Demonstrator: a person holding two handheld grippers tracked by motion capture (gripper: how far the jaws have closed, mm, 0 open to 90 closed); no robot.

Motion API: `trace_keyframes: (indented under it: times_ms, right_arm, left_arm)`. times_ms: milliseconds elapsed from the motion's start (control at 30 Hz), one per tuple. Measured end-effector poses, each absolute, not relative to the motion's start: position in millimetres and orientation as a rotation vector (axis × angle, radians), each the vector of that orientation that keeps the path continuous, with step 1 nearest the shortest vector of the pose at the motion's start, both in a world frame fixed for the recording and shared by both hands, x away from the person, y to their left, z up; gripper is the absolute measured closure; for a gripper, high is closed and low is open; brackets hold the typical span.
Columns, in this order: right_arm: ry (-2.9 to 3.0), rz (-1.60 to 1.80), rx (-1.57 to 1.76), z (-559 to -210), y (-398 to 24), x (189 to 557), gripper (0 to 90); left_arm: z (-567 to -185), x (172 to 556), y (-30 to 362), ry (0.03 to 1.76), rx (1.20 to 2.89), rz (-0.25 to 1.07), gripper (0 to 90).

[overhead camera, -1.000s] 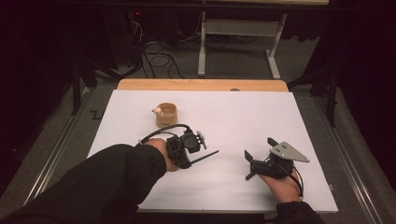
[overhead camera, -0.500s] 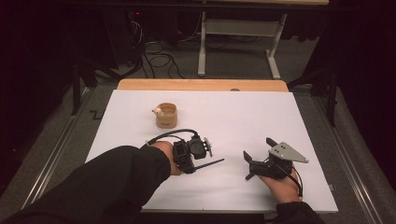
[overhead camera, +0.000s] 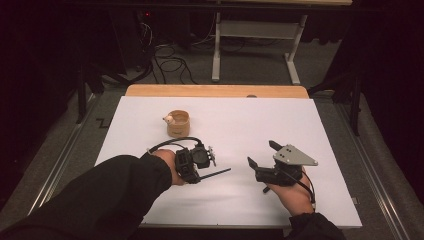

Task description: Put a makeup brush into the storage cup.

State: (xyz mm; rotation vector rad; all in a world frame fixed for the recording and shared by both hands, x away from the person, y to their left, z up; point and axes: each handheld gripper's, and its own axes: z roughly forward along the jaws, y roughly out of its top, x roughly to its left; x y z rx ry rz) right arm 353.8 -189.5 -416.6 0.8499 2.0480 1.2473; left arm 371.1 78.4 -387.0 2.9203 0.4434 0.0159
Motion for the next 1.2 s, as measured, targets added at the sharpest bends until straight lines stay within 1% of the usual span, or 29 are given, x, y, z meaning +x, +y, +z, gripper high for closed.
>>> trace_keyframes:
  times_ms: [167, 300, 500, 767, 1067, 1200]
  right_arm:
    - [2.06, 1.253, 0.839, -411, -175, 367, 21.2]
    - [2.063, 1.268, 0.818, -412, -168, 369, 23.7]
    - [2.137, 1.186, 0.707, -424, -157, 361, 28.0]
    - [2.25, 1.079, 0.514, -438, -140, 346, 38.2]
    - [2.33, 0.975, 0.337, -447, -123, 334, 42.6]
    - [2.351, 0.942, 0.275, -446, -119, 329, 46.9]
  left_arm:
    - [-394, 370, 85, 0.427, 2.928, 0.003, 83.7]
    - [-396, 370, 91, 0.426, 2.927, -0.003, 83.7]
    - [-400, 370, 96, 0.422, 2.942, 0.006, 83.7]
    - [-400, 365, 95, 0.403, 2.956, 0.016, 83.7]
    - [-402, 364, 95, 0.388, 2.983, 0.035, 83.7]
    - [-402, 363, 95, 0.396, 2.989, 0.027, 83.6]
